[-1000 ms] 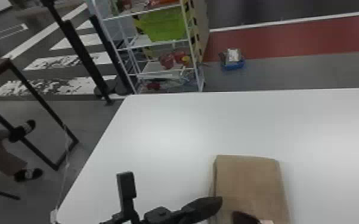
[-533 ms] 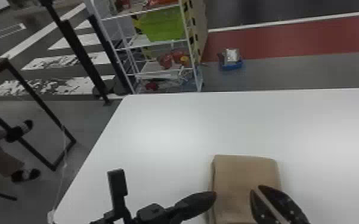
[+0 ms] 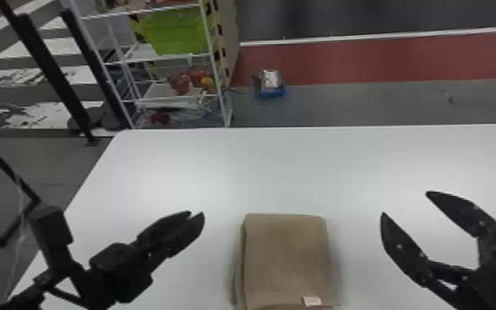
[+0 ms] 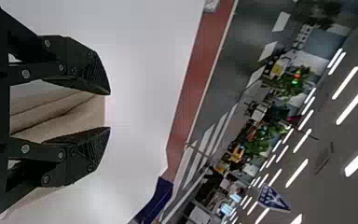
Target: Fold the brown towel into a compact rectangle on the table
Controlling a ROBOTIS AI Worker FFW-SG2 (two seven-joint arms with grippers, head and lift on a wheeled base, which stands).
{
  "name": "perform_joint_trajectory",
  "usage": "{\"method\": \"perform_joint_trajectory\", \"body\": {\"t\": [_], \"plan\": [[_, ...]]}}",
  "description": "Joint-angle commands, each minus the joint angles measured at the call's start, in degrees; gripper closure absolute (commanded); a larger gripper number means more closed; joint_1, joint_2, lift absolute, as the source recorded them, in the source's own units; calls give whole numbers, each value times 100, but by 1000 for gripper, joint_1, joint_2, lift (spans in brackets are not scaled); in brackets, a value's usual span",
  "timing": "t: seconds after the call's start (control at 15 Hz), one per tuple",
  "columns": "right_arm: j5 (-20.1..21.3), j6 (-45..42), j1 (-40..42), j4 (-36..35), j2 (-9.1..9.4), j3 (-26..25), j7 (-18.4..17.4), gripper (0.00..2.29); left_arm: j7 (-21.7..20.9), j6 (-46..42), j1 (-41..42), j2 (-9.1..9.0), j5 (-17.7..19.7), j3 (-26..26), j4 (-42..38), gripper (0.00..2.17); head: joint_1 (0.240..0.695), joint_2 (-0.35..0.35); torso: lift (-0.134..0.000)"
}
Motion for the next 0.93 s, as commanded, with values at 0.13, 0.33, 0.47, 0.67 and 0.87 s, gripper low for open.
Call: {"method": "perform_joint_trajectory", "body": {"t": [0.13,0.33,0.47,0.67,0.87], "plan": [[-124,1084,-541,-276,5,-653,102,107,657,-1952,-94,-24,-399,-522,279,2,695,139,-123],[-80,961,-760,-285,5,-556,5,107,1369,-3446,-102,-24,-1084,-1277,780,2,695,99,-123],[8,680,-787,-109,5,-433,-267,97,1685,-3569,-94,-24,-1304,-1515,859,2,695,91,-123],[-141,803,-760,-39,5,-503,-548,97,2177,-3253,-94,-24,-1673,-1682,938,2,695,74,-123],[-317,487,-602,172,5,-618,-768,97,2274,-3463,-76,-24,-1700,-1682,1097,12,695,59,-123]]}}
